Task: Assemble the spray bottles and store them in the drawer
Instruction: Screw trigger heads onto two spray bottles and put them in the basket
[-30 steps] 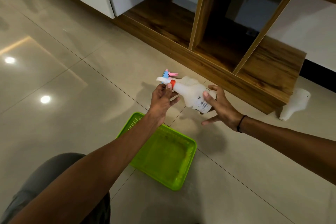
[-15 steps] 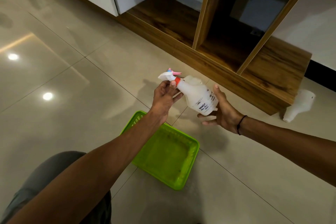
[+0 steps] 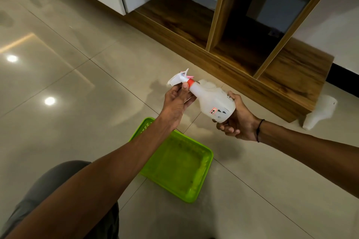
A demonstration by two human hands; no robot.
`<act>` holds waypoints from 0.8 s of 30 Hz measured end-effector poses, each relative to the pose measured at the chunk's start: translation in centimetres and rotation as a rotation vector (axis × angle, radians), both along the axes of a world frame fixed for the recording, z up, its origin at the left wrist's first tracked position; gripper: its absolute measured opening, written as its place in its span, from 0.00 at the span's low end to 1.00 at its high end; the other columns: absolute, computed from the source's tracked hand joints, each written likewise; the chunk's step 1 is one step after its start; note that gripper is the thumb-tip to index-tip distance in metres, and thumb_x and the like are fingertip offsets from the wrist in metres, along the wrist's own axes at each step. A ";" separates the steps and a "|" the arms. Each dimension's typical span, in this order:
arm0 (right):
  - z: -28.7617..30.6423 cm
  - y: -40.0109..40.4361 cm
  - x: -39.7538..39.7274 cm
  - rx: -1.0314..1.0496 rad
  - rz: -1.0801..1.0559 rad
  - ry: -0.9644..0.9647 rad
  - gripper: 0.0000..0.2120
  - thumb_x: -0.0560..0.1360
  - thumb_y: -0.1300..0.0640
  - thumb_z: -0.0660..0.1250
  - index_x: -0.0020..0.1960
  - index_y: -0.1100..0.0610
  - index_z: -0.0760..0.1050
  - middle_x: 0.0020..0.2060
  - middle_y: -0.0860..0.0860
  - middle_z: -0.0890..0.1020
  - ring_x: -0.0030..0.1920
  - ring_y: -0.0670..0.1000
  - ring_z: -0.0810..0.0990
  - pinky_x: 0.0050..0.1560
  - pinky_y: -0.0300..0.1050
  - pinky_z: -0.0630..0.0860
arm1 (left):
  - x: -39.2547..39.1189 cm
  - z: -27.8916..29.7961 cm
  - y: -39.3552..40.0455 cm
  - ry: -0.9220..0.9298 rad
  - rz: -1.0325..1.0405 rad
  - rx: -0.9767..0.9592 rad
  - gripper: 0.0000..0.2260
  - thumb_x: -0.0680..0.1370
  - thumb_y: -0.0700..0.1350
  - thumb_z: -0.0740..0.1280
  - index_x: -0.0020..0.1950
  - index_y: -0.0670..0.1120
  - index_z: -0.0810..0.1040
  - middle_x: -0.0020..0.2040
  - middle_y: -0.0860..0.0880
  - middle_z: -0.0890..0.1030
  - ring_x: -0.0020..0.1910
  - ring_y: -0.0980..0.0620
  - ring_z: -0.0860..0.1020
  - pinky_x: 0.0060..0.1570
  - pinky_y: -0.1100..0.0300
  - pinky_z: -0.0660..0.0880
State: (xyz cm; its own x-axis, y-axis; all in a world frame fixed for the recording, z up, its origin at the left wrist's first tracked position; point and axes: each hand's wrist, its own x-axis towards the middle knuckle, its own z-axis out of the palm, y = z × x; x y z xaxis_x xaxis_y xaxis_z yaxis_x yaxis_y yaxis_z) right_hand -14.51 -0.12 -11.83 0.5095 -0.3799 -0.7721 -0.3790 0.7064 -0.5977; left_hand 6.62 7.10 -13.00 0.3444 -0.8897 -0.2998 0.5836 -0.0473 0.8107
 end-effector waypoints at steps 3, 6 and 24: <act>0.0 0.1 0.6 -0.068 -0.102 -0.051 0.48 0.74 0.19 0.46 0.66 0.57 0.79 0.49 0.66 0.85 0.35 0.57 0.85 0.28 0.41 0.81 | -0.3 0.1 -0.1 -0.030 0.044 -0.010 0.14 0.87 0.44 0.63 0.71 0.39 0.78 0.60 0.43 0.86 0.60 0.48 0.85 0.62 0.55 0.83; -0.1 0.8 1.5 -0.278 -0.212 -0.135 0.40 0.71 0.26 0.62 0.75 0.48 0.65 0.68 0.59 0.78 0.59 0.63 0.85 0.44 0.58 0.87 | -0.7 0.1 -0.2 -0.031 0.119 -0.001 0.18 0.87 0.43 0.64 0.75 0.37 0.75 0.68 0.37 0.82 0.67 0.43 0.82 0.62 0.56 0.83; -0.8 1.2 1.9 -0.687 -0.149 -0.105 0.38 0.69 0.45 0.76 0.71 0.55 0.60 0.64 0.48 0.76 0.61 0.52 0.83 0.41 0.54 0.87 | 0.2 -0.5 -0.6 -0.101 0.152 -0.009 0.18 0.87 0.39 0.62 0.75 0.32 0.72 0.72 0.32 0.78 0.74 0.35 0.76 0.75 0.42 0.73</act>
State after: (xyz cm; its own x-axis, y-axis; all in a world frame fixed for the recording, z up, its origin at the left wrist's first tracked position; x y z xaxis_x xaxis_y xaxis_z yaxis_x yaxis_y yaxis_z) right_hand -12.59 1.04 -12.64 0.4727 -0.8347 -0.2826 -0.2233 0.1967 -0.9547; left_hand 6.84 6.55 -13.50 0.5029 -0.8276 -0.2492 0.4987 0.0424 0.8657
